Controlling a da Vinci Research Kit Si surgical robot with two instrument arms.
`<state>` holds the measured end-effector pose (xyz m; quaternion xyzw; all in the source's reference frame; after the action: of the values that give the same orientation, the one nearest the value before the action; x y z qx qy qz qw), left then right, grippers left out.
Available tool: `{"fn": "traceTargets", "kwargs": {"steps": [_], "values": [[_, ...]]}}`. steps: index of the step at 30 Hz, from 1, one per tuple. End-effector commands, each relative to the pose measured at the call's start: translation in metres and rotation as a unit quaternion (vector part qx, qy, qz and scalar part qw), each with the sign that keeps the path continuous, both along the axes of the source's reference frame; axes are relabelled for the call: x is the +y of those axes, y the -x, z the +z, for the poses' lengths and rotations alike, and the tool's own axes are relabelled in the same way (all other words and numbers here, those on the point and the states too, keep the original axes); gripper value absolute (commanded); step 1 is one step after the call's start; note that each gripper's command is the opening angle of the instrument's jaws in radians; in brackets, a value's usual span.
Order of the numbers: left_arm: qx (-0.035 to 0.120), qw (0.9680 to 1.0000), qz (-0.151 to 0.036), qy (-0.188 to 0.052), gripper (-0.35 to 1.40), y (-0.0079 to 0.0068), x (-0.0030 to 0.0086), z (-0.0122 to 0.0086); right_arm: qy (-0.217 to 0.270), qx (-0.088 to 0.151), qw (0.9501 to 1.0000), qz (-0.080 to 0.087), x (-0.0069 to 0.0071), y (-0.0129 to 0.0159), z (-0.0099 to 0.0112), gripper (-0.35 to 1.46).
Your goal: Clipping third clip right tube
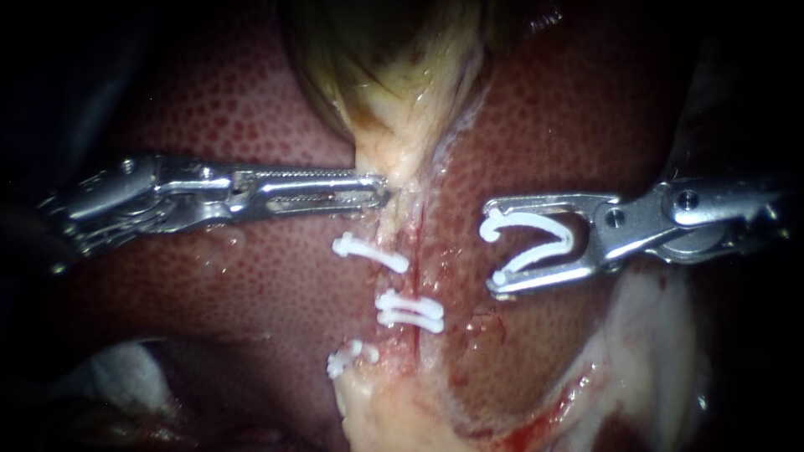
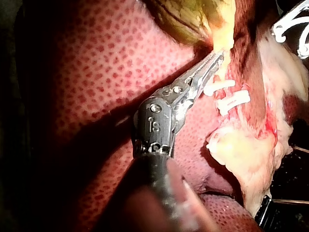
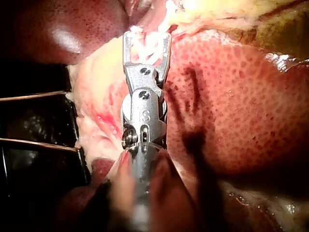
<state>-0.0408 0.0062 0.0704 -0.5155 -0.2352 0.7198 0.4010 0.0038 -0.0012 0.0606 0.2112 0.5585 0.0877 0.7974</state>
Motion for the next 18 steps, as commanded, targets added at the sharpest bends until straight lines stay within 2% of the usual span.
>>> {"fn": "traceTargets", "kwargs": {"steps": [1,10,15,18], "values": [[0.000,1.0000,0.000,0.000,-0.35,0.0000,0.0000,0.0000,0.000,0.000,1.0000,0.000,0.0000,0.0000,0.0000,0.49],[-0.001,1.0000,0.001,-0.001,-0.35,-0.0004,0.0001,-0.0003,0.000,0.000,1.0000,0.000,-0.0001,0.0000,0.0000,0.50],[-0.005,1.0000,0.005,-0.003,-0.35,-0.0017,0.0004,-0.0010,0.000,0.000,1.0000,0.000,-0.0001,0.0000,0.0000,0.50],[-0.005,1.0000,0.000,-0.004,-0.35,-0.0028,0.0009,-0.0018,0.000,0.000,1.0000,0.000,-0.0001,-0.0001,0.0000,0.50]]}}
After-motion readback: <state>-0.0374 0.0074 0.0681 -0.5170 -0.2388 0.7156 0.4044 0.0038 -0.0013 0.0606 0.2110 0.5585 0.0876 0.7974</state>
